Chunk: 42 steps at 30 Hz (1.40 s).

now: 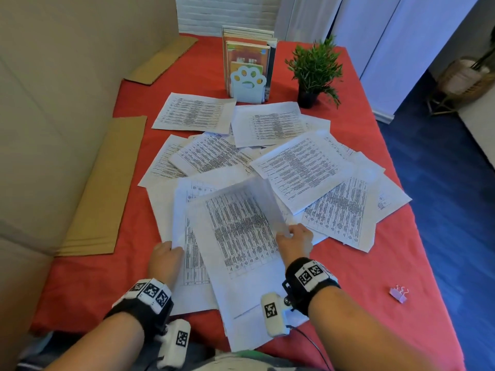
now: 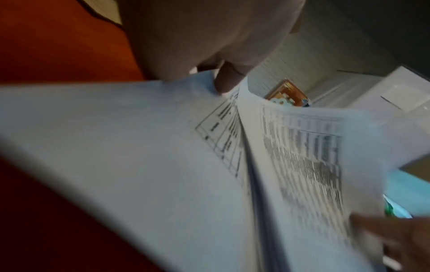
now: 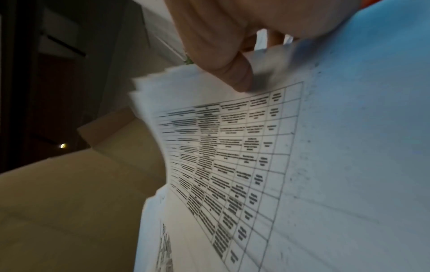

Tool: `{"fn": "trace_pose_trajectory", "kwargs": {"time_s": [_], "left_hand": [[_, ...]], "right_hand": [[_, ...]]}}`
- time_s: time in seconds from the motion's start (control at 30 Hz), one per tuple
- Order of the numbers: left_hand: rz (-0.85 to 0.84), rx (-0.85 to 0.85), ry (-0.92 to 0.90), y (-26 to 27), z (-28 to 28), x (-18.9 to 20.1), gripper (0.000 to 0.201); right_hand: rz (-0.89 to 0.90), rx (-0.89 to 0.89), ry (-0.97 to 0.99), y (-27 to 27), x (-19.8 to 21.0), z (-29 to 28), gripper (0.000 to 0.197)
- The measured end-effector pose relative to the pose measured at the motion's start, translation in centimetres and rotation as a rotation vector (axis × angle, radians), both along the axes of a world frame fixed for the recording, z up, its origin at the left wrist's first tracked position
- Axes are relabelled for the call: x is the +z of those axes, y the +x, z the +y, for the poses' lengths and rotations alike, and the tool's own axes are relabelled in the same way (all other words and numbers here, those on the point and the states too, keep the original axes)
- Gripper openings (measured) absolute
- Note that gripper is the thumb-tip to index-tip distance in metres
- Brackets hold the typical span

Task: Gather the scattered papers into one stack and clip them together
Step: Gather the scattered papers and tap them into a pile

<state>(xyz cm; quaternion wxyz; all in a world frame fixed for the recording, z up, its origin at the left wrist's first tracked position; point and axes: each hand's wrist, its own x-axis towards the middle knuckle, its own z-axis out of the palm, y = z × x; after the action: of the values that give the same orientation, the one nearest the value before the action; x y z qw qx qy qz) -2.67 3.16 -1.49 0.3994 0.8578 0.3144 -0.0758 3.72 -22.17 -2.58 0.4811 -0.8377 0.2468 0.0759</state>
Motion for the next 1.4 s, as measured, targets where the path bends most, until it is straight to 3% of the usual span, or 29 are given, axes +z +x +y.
{"fn": "trace_pose_trajectory", "kwargs": {"time_s": [0.1,0.17,0.27,0.33,0.4,0.5,0.57,0.63,0.7,0.77,0.9,1.03,1.17,1.27,1.4], "left_hand": [[-0.143,0.141,-0.200,-0.5,-0.9,-0.3,0.023],[-0.173,0.123,-0.276,-0.9,-0.8,-0.5,0.048],[-0.215,0.120,-0.352,-1.4,-0.2,-0.1,0.078],[-0.202,0.181,-0.414,-1.3,0.8,-0.4,0.093],[-0.154,0.192,-0.506,-1.0,1.8,-1.0,0.082],[-0.107,0.097,-0.501,-1.0,1.7,-0.9,0.041],[-0.109,0.012,-0.464,-1.2,1.0,-0.9,0.058],[-0.104,-0.108,-0.409,-1.2,0.3,-0.8,0.079],[-0.097,-0.122,-0.401,-1.0,-0.1,-0.7,0.073],[-0.081,-0.064,-0.516,-0.9,-0.2,-0.7,0.060],[-0.078,-0.061,-0.582,-1.0,-0.7,-0.8,0.053],[-0.110,-0.081,-0.485,-0.4,-0.9,0.0,0.057],[-0.209,-0.041,-0.638,0.0,-0.3,2.0,0.039],[-0.306,-0.066,-0.614,1.4,-1.2,4.0,0.037],[-0.561,0.020,-0.499,4.1,-3.9,8.5,0.028]], "right_hand": [[-0.042,0.017,0.099,0.1,0.0,0.0,0.006],[-0.056,0.063,0.076,0.0,-0.2,0.3,0.019],[0.027,0.084,0.009,-0.4,-1.5,0.1,0.008],[0.043,0.119,0.075,-0.3,-1.7,-0.1,0.007],[0.010,0.172,0.154,-0.4,-0.5,-0.2,0.020],[-0.007,0.199,0.215,-0.5,-0.2,-0.2,0.029],[0.040,0.216,0.258,-0.9,0.3,0.5,0.018],[0.067,0.250,0.222,-1.1,0.5,1.0,0.030],[0.084,0.270,-0.013,-1.1,0.8,1.2,0.058],[0.144,0.268,-0.200,-1.2,1.3,1.1,0.074],[0.193,0.399,0.076,-1.3,1.8,0.8,0.083],[0.174,0.415,0.115,-0.7,0.9,-0.1,0.085],[0.129,0.300,0.397,-0.7,2.7,-0.9,0.072],[-0.074,0.270,0.461,-0.1,5.7,-0.4,0.051],[-0.431,0.243,0.337,0.9,10.4,0.8,0.036]]}}
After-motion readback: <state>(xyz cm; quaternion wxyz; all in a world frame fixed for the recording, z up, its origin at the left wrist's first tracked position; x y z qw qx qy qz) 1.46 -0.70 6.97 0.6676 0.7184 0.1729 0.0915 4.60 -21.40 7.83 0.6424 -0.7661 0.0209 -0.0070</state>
